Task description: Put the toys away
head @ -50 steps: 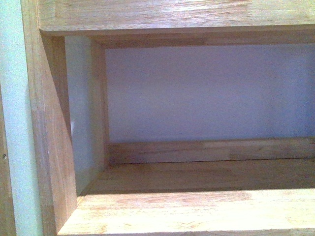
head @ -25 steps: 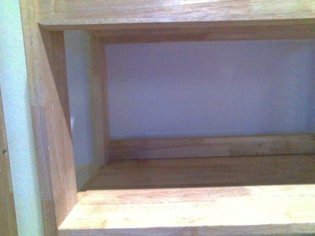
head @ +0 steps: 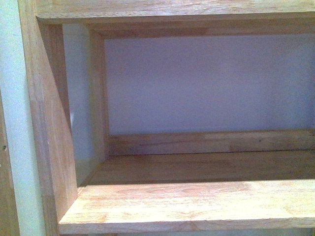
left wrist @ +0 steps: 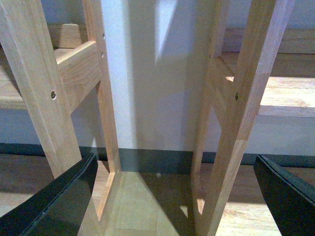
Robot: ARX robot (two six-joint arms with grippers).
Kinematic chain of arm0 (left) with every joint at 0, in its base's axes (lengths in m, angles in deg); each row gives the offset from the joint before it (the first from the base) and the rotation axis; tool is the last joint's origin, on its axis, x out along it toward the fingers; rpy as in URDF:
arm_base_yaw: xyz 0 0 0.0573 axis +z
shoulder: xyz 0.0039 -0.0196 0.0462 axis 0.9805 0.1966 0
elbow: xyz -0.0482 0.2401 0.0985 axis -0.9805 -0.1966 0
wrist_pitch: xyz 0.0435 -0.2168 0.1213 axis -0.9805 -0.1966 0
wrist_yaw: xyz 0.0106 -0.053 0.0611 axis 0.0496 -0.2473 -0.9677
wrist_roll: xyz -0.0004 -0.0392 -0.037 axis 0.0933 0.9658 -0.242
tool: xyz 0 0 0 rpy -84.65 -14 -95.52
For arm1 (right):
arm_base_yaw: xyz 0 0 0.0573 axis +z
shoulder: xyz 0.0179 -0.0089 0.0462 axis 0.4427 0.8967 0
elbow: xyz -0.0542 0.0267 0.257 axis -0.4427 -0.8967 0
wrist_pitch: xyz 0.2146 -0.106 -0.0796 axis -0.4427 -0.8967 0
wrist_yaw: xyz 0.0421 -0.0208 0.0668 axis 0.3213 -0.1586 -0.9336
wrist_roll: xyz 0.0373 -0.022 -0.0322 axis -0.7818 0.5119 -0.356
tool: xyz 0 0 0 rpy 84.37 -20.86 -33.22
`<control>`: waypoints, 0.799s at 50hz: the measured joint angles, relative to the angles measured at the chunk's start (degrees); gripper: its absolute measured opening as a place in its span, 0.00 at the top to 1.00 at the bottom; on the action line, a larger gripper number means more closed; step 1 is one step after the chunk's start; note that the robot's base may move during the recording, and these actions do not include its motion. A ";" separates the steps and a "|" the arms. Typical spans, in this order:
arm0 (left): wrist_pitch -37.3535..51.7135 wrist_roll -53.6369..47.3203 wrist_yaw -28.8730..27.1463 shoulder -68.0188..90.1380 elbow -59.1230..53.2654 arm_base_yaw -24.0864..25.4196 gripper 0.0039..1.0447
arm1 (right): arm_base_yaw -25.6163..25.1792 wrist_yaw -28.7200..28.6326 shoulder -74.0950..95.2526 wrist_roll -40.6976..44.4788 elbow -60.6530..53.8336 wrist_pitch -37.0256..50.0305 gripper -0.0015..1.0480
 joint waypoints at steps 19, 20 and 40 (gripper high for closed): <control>0.00 0.00 0.00 0.00 0.00 0.00 0.06 | 0.00 0.00 -2.49 0.00 -2.10 0.26 0.97; 0.00 0.00 0.00 0.00 0.00 0.00 0.06 | 0.00 0.00 -2.49 0.00 -2.10 0.26 0.97; 0.00 0.00 0.00 0.00 0.00 0.00 0.06 | 0.00 0.00 -2.49 0.09 -2.10 0.26 0.61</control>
